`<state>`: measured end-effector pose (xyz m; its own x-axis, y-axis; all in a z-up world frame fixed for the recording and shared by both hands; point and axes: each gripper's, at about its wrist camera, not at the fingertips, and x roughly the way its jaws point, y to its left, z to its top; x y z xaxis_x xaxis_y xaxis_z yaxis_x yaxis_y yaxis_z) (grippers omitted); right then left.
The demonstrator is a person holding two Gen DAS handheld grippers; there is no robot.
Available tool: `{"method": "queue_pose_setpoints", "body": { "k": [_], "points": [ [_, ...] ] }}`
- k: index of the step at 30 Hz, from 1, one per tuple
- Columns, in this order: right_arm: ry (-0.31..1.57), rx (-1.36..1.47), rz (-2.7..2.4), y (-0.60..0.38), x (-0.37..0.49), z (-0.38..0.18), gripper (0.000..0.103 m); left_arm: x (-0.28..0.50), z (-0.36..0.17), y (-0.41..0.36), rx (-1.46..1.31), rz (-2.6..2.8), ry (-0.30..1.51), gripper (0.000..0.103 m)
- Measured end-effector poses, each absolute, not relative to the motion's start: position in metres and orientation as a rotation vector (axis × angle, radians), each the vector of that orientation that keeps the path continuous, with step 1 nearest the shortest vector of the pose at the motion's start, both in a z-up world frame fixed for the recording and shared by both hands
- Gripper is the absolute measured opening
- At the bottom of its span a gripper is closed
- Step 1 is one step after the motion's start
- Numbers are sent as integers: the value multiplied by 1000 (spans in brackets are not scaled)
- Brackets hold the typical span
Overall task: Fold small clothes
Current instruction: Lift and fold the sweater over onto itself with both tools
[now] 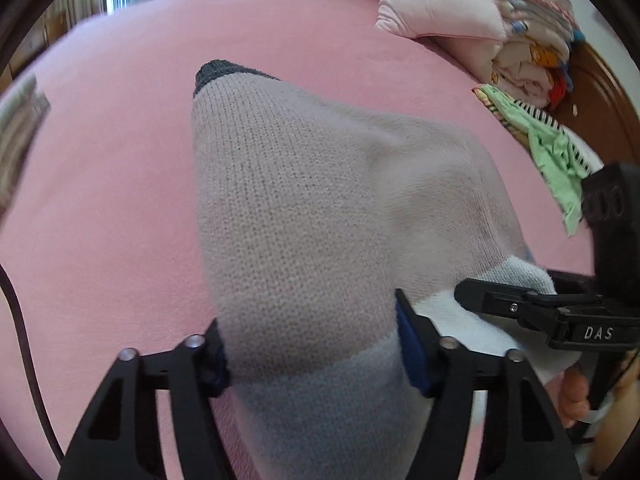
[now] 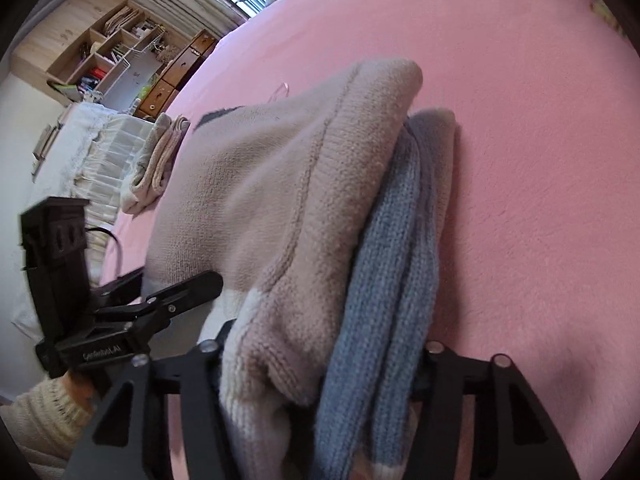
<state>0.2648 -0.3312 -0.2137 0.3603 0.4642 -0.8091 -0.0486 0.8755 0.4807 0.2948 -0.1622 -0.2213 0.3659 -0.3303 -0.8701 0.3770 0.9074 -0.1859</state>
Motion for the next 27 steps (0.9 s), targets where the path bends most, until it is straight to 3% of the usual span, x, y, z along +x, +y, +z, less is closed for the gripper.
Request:
{"method": "queue_pose_setpoints", "body": {
  "k": [14,27],
  "points": [
    [1044,267,365,-272,205,-126,48,231,-139,-122,88,-409,1035,58],
    [973,226,479,-150,207,-53,48,211,-52,22,100,-300,975,59]
  ]
}}
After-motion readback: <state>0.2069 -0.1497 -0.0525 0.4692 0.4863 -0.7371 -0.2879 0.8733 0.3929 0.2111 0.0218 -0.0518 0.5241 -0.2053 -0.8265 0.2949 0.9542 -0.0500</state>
